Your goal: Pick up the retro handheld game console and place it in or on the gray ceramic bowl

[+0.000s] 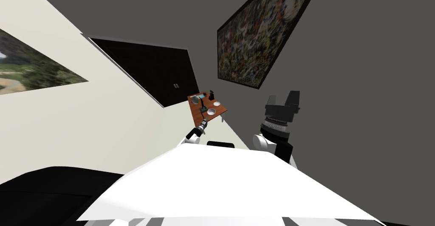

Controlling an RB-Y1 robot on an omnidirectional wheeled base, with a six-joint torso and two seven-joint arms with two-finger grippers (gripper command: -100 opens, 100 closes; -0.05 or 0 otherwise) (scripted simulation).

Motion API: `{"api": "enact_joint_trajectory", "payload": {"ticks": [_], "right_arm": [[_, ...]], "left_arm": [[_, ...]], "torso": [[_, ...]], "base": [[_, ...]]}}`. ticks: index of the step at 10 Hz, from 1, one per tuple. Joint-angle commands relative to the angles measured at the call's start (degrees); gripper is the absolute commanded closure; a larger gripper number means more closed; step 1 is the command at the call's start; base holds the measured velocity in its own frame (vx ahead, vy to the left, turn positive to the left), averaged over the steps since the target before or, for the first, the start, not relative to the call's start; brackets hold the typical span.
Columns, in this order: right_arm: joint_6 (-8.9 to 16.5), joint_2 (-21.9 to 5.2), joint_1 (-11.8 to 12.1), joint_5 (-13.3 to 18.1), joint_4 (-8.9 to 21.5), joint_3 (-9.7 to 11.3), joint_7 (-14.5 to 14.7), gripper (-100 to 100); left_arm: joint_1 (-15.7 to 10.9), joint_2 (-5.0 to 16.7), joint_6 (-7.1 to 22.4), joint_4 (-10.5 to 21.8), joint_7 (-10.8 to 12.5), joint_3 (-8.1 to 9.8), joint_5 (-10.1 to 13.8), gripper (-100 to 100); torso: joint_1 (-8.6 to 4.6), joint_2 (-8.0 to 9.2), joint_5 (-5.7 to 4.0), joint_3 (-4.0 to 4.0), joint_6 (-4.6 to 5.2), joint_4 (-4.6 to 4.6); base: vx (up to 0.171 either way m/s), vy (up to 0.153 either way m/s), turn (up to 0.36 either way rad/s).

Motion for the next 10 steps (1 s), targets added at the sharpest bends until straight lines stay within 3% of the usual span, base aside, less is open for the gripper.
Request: {"api": "enact_joint_trajectory", "payload": {"ticks": [1, 4, 10], "right_arm": [[0.00, 0.00, 0.00, 0.00, 0.00, 0.00, 0.00, 0], [0.00, -0.01, 0.02, 0.00, 0.00, -0.02, 0.00, 0], [0.00, -0.02, 0.02, 0.00, 0.00, -0.02, 0.00, 0]], "left_arm": [[-0.88, 1.73, 0.68, 2.55, -1.16, -0.12, 0.44, -100], [-1.38, 3.56, 1.33, 5.36, -2.44, -0.40, 0.91, -100], [-3.95, 9.04, 5.11, 15.84, -6.46, -0.77, 3.03, -100]], "torso": [[0.00, 0.00, 0.00, 0.00, 0.00, 0.00], [0.40, -0.20, 0.07, -0.10, -0.04, -0.03], [0.50, -0.36, 0.09, -0.20, -0.05, -0.07]], "base": [[-0.119, -0.187, -0.197], [-0.056, -0.089, -0.115], [-0.017, -0.078, -0.214]]}}
